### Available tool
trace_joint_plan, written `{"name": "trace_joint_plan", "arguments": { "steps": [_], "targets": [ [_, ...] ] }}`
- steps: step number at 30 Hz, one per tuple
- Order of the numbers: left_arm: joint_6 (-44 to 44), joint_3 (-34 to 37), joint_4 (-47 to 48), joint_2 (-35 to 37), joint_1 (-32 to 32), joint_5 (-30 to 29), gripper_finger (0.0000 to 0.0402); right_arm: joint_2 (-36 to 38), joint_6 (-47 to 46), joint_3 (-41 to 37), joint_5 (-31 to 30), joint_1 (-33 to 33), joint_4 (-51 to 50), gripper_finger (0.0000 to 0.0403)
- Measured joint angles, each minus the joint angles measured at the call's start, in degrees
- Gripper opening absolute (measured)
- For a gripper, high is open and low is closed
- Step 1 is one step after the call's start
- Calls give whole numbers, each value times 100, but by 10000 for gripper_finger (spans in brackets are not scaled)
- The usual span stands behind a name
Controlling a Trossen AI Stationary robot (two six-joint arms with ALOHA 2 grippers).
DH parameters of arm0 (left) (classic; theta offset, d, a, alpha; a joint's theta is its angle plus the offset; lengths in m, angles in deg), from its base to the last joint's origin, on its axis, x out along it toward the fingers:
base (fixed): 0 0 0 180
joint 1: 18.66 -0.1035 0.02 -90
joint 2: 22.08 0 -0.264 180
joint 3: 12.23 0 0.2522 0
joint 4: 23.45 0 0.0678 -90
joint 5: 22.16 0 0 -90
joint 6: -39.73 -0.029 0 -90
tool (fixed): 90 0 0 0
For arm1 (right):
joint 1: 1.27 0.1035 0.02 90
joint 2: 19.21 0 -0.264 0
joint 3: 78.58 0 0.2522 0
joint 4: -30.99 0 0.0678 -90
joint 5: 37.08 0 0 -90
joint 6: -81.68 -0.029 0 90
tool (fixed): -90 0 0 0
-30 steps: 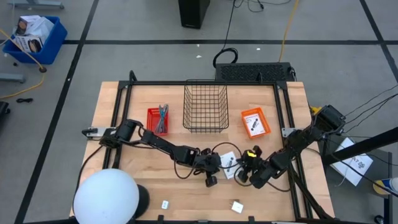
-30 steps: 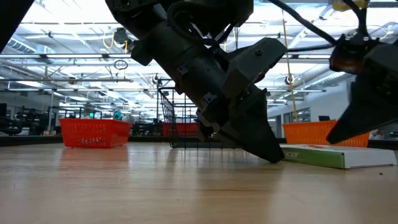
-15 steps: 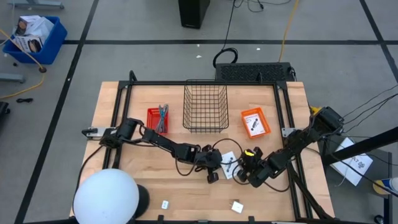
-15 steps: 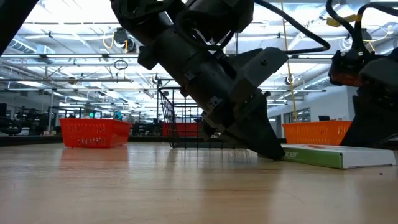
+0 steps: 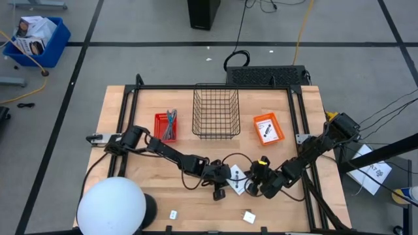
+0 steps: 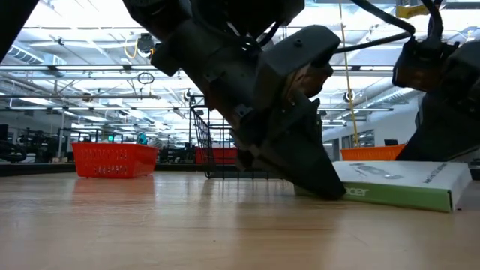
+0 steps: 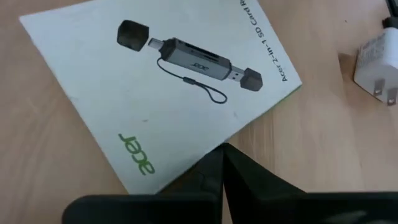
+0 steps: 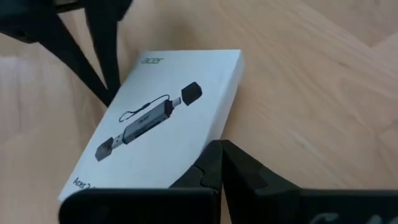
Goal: Pick and place items into bin
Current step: Put the card reader box into the orange basket
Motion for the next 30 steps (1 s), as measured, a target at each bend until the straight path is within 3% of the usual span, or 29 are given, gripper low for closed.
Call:
{"name": "trace_joint_plan", "arguments": {
  "steps": [7, 19, 30],
  "targets": [
    [11, 0, 98, 9, 0, 68, 15, 1, 296, 0, 124, 2, 307, 0],
    [104, 0, 56, -2, -20, 855, 8, 17, 525, 12, 255, 3, 731, 0],
    [6, -7, 74, -4, -26, 758, 7, 22, 621, 17, 267, 3, 811, 0]
  ]
}}
